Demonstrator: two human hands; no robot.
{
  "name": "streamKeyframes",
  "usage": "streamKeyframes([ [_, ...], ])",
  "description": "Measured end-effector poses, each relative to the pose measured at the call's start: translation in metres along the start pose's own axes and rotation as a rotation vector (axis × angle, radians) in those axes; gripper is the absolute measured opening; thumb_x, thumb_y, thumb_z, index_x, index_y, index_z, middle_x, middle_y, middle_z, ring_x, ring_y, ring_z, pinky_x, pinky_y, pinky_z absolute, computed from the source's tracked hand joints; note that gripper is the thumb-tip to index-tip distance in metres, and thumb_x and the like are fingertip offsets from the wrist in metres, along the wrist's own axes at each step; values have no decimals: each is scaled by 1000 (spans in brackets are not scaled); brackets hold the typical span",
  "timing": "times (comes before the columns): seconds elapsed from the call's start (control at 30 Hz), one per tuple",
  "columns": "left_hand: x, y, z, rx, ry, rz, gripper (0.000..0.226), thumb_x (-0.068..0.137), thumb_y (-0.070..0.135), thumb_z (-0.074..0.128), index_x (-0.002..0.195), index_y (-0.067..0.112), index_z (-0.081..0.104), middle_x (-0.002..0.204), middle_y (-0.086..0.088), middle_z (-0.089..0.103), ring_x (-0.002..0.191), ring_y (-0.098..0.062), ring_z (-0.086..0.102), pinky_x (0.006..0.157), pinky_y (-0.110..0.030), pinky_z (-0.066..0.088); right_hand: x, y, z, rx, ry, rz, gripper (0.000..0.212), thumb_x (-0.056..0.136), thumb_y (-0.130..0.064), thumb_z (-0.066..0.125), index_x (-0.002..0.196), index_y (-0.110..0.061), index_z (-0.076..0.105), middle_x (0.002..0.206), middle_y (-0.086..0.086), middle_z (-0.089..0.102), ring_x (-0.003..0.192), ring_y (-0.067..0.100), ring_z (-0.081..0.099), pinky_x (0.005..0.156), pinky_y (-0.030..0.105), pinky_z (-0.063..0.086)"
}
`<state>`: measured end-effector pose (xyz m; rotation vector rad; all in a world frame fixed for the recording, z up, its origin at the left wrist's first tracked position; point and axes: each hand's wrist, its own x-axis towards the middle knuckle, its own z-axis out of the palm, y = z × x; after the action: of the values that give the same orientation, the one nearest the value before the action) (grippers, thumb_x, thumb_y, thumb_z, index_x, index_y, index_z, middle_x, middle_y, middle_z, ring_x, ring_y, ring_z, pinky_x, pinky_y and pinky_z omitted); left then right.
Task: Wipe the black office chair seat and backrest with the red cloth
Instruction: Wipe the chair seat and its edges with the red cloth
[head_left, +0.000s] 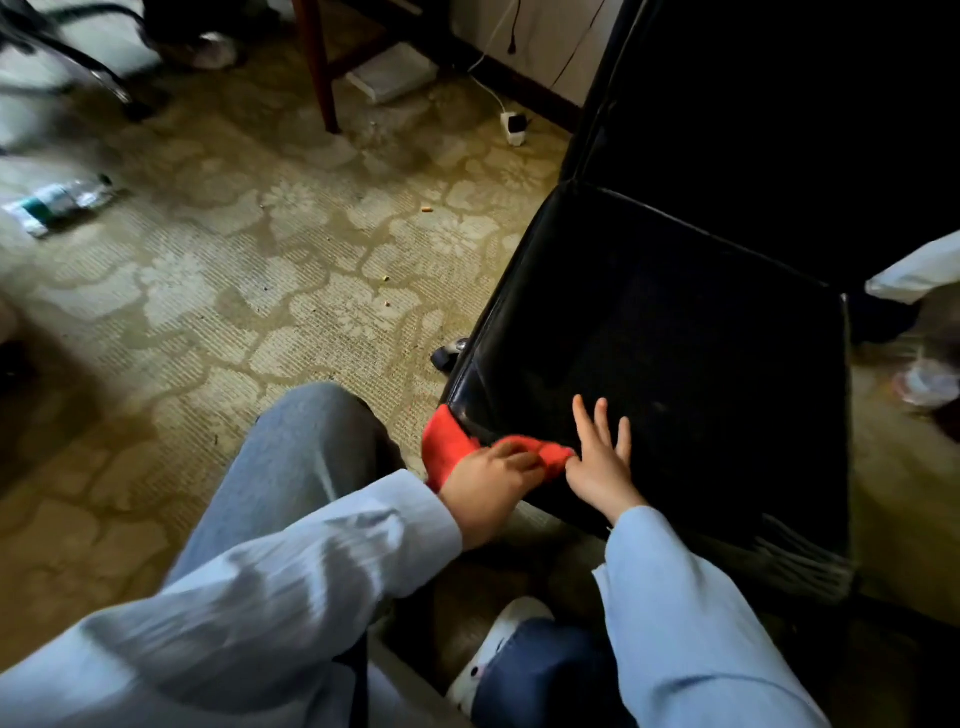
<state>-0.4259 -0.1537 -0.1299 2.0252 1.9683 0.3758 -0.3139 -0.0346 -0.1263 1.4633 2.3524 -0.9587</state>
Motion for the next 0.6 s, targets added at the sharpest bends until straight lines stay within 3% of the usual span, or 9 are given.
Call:
streamKeyframes([
  [0.07, 0, 7, -3, -95, -27, -115, 49, 88, 10, 45, 134, 25, 48, 133, 0, 52, 127, -23, 43, 96, -37, 46, -4, 6, -5, 5, -5, -34, 67, 95, -5, 36, 149, -32, 5, 158, -3, -8, 143, 26, -19, 115, 35, -6],
  [0.2, 16, 2, -34, -153, 309, -282, 50, 81, 9, 42, 128, 22, 55, 117, -7, 60, 110, -31, 53, 86, -40, 51, -10, 18, -9, -33, 36, -127, 69, 93, 5, 33, 149, -28, 11, 159, 0, 1, 144, 24, -12, 116, 32, -1],
  [0.3, 43, -22, -46, -59, 418, -388, 55, 78, 16, 32, 130, 10, 52, 119, -16, 59, 106, -35, 55, 87, -40, 48, -11, 19, -12, 49, -10, -137, 72, 91, 9, 32, 149, -28, 12, 158, -2, -2, 144, 21, -15, 115, 31, -3],
  [0.4, 71, -32, -36, -64, 295, -457, 50, 80, 5, 43, 130, 1, 49, 121, -21, 56, 112, -38, 51, 95, -42, 43, -10, 18, -16, 146, -59, -117, 73, 89, 12, 30, 148, -28, 15, 158, -4, -2, 143, 19, -17, 114, 30, -5],
  [0.5, 85, -22, -19, 18, 178, -453, 43, 74, 16, 34, 100, 5, 67, 92, -15, 65, 88, -33, 65, 78, -36, 53, -10, 18, -19, 191, -82, -111, 76, 87, 15, 28, 148, -28, 18, 158, -5, -2, 143, 16, -17, 114, 29, -5],
  [0.53, 84, -16, -14, 31, 188, -440, 46, 73, 19, 31, 97, 7, 68, 92, -13, 67, 87, -31, 67, 77, -34, 54, -10, 19, -20, 203, -87, -109, 76, 86, 16, 28, 148, -28, 18, 158, -6, -2, 143, 16, -17, 114, 30, -4],
  [0.6, 76, -3, -5, -14, 161, -332, 50, 78, 18, 30, 114, 5, 63, 112, -17, 64, 107, -32, 61, 92, -38, 47, -10, 19, -20, 221, -90, -103, 75, 87, 15, 29, 148, -27, 18, 158, -7, -4, 143, 14, -19, 115, 32, -3],
])
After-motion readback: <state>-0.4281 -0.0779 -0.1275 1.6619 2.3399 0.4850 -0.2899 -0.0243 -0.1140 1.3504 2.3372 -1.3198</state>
